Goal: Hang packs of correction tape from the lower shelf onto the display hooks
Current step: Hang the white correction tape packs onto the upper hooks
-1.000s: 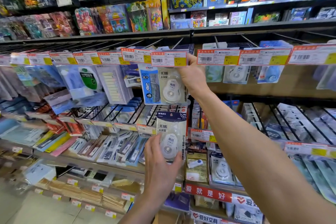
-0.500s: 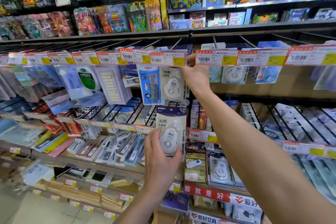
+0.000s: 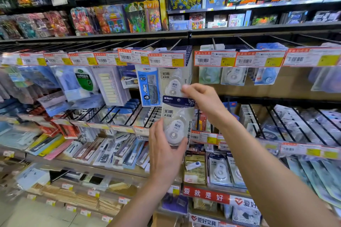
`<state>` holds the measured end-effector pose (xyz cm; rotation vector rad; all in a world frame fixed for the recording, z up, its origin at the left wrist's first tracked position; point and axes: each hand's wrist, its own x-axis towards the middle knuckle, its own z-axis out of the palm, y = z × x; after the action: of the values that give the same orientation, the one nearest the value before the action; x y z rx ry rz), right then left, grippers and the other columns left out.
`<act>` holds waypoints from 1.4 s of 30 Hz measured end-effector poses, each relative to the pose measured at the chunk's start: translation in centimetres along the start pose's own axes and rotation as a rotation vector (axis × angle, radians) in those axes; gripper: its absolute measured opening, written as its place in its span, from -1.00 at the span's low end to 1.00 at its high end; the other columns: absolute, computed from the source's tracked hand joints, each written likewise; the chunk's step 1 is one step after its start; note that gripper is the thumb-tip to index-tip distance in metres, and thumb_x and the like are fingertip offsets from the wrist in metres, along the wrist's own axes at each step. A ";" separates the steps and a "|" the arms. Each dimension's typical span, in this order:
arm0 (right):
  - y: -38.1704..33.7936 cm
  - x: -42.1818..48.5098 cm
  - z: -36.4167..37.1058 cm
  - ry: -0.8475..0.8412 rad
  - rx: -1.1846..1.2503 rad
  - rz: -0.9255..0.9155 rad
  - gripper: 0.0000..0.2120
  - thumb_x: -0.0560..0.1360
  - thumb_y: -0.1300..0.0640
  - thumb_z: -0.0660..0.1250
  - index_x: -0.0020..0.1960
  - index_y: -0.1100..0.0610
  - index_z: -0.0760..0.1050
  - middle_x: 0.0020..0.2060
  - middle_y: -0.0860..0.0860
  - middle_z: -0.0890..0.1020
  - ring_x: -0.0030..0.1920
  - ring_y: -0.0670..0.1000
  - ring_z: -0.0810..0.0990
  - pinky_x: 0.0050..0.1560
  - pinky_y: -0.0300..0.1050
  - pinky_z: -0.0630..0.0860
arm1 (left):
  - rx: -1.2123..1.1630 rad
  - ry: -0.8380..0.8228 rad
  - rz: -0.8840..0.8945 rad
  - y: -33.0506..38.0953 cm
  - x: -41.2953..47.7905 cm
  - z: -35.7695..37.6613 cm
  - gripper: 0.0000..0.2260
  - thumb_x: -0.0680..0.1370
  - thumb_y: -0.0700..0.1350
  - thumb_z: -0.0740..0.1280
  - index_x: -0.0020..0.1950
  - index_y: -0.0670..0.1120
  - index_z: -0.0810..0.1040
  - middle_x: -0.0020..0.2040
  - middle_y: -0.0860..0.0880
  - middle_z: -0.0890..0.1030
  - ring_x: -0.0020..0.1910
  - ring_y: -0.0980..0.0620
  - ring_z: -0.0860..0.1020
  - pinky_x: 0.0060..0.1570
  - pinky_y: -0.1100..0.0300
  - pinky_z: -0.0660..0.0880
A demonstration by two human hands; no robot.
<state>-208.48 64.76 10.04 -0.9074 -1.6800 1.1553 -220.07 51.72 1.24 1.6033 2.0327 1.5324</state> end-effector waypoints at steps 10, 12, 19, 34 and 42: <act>1.3 -0.6 0.7 0.047 0.133 0.073 -0.89 0.39 -0.01 0.50 -0.20 0.03 0.67 -0.28 0.09 0.58 -0.23 0.05 0.46 -0.13 0.01 0.35 | -0.011 -0.015 -0.007 1.3 0.5 1.1 -0.19 0.48 0.12 0.48 0.58 0.06 0.07 0.51 0.11 0.18 0.50 0.09 0.22 0.41 0.14 0.28; 0.5 0.3 0.8 0.078 0.142 0.067 -0.93 0.41 0.05 0.52 -0.22 0.00 0.67 -0.27 0.10 0.61 -0.22 0.06 0.48 -0.13 0.01 0.37 | 0.001 -0.037 -0.012 1.4 1.2 1.3 -0.16 0.48 0.15 0.47 0.59 0.09 0.03 0.54 0.11 0.15 0.53 0.07 0.20 0.46 0.01 0.32; -2.5 3.7 0.6 0.110 0.157 -0.090 -0.91 0.50 0.20 0.50 -0.12 0.03 0.66 -0.12 0.03 0.77 -0.07 0.04 0.75 0.10 0.01 0.67 | 0.088 -0.176 -0.091 1.0 3.3 1.2 -0.08 0.52 0.18 0.41 0.63 0.06 -0.17 0.64 0.10 -0.10 0.61 0.06 -0.03 0.54 -0.01 0.09; -2.9 7.1 1.7 0.131 0.116 -0.229 -0.90 0.53 0.06 0.51 0.02 0.06 0.68 0.00 0.05 0.75 0.09 0.06 0.71 0.22 0.02 0.60 | 0.075 -0.237 -0.103 0.2 7.0 0.9 -0.09 0.52 0.15 0.43 0.64 0.01 -0.12 0.64 0.02 -0.01 0.58 -0.05 0.15 0.49 -0.09 0.25; -3.1 6.8 2.1 0.178 0.037 -0.226 -0.86 0.53 0.02 0.50 0.04 0.03 0.64 -0.02 -0.09 0.73 0.05 -0.06 0.69 0.28 0.16 0.54 | 0.011 -0.269 -0.141 0.6 7.5 1.0 -0.10 0.52 0.17 0.41 0.64 0.09 -0.13 0.64 0.04 0.02 0.57 -0.03 0.16 0.49 -0.07 0.25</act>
<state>-213.08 69.30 14.38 -0.7522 -1.5662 0.9230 -222.30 58.19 4.61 1.5372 1.9617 1.1884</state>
